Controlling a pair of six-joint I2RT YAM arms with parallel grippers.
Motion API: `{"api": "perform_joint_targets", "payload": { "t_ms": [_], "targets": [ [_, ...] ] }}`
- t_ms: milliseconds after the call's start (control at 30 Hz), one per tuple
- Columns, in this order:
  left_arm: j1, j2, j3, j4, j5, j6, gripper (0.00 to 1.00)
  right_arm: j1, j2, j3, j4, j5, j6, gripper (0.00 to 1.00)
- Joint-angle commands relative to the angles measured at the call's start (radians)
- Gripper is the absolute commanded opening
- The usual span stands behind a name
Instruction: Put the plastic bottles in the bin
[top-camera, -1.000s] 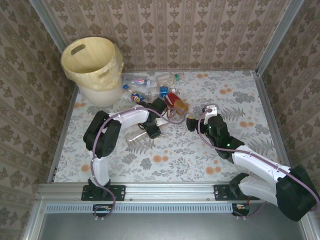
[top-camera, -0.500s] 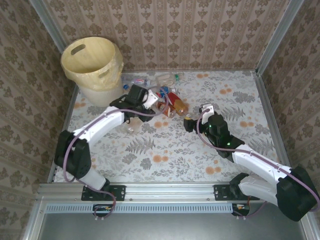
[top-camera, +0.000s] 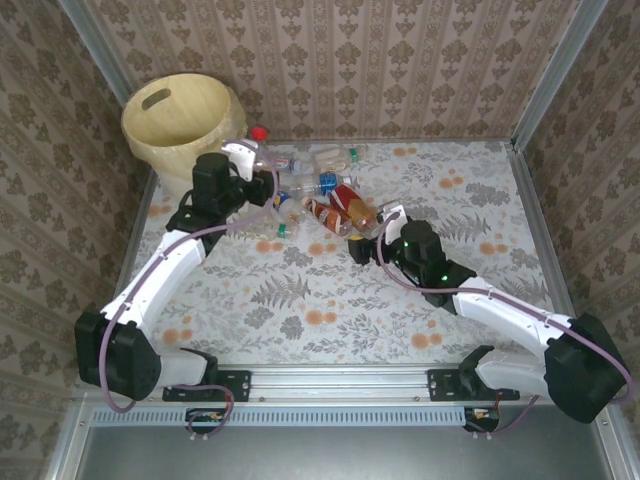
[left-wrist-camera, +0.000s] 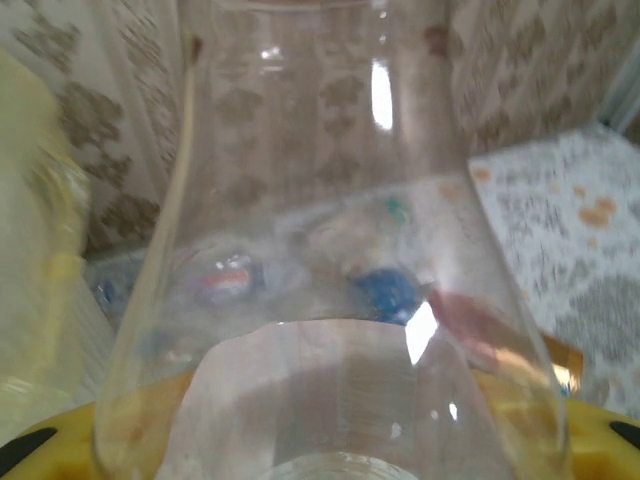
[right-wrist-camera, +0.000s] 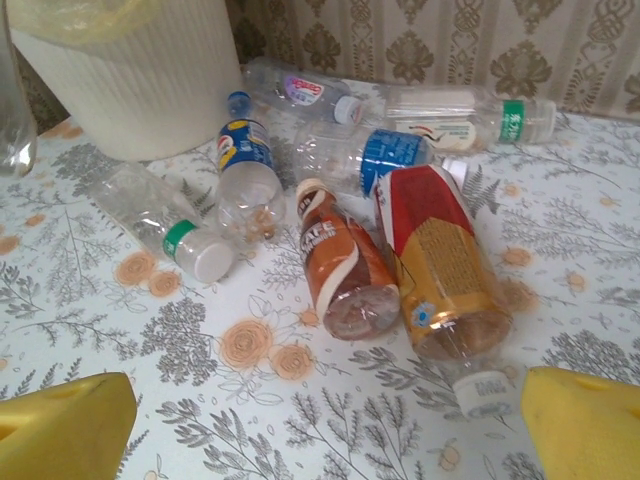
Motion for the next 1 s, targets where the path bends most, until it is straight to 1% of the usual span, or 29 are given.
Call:
{"api": "perform_joint_targets", "payload": {
  "t_ms": [0, 67, 233, 300, 400, 600, 833, 967],
  "targets": [
    [0.029, -0.025, 0.079, 0.129, -0.046, -0.118, 0.46, 0.017, 0.017, 0.049, 0.005, -0.009, -0.031, 1.0],
    [0.049, -0.03, 0.109, 0.154, -0.086, -0.141, 0.46, 0.025, 0.022, 0.053, 0.001, 0.0, -0.039, 1.0],
    [0.084, -0.022, 0.177, 0.285, -0.249, -0.136, 0.48, 0.03, 0.022, 0.052, 0.0, 0.024, -0.044, 1.0],
    [0.102, -0.003, 0.209, 0.329, -0.277, -0.141, 0.48, 0.031, 0.02, 0.052, -0.002, 0.032, -0.044, 1.0],
    [0.13, 0.038, 0.273, 0.372, -0.287, -0.139, 0.48, 0.033, 0.015, 0.05, -0.009, 0.042, -0.046, 1.0],
    [0.173, 0.125, 0.386, 0.426, -0.324, -0.091, 0.48, 0.033, 0.009, 0.04, -0.01, 0.062, -0.051, 1.0],
    [0.252, 0.245, 0.498, 0.422, -0.351, -0.088, 0.48, 0.033, 0.012, 0.037, -0.009, 0.067, -0.056, 1.0],
    [0.295, 0.317, 0.559, 0.417, -0.31, -0.085, 0.48, 0.033, 0.009, 0.037, -0.009, 0.068, -0.059, 1.0]
  ]
}}
